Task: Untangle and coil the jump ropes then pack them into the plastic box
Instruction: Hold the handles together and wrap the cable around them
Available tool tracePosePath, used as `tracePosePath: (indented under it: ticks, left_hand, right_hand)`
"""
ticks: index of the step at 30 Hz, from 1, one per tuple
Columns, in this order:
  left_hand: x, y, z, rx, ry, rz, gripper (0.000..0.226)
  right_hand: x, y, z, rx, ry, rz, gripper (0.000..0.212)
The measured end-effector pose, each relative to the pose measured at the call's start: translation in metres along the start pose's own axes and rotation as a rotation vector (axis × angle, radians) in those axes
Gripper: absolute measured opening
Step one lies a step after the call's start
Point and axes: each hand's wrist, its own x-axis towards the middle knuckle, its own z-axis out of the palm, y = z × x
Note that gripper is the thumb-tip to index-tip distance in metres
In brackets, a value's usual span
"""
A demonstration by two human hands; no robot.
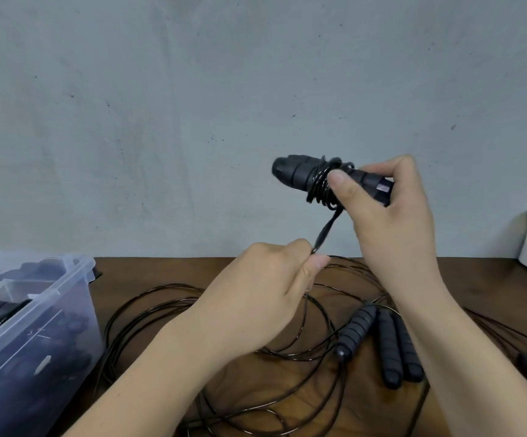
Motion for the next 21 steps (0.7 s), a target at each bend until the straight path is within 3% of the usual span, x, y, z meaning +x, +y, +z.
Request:
tracePosePath:
  ticks: [3, 8, 16, 21]
  left_hand:
    - [-0.002, 0.005, -0.009, 0.107, 0.025, 0.030, 0.044]
    - [0.000, -0.008, -0.036, 0.109, 0.187, 0.032, 0.031]
    - [0.005, -0.034, -0.060, -0.014, 0.386, -0.056, 0.018]
    - [0.008, -0.059, -0.062, -0.323, 0.270, -0.115, 0.017]
  right_hand:
    - [0.000, 0.011, -0.003, -0.300, -0.046, -0.117, 0.042]
    - [0.002, 0.025, 0.003, -0.626, -0.289, -0.183, 0.042]
    - [-0.018, 0.006, 0.013, -0.401, -0.615, -0.070, 0.039]
    - [-0.024, -0.012, 0.009, -0.154, -0.619, -0.076, 0.043]
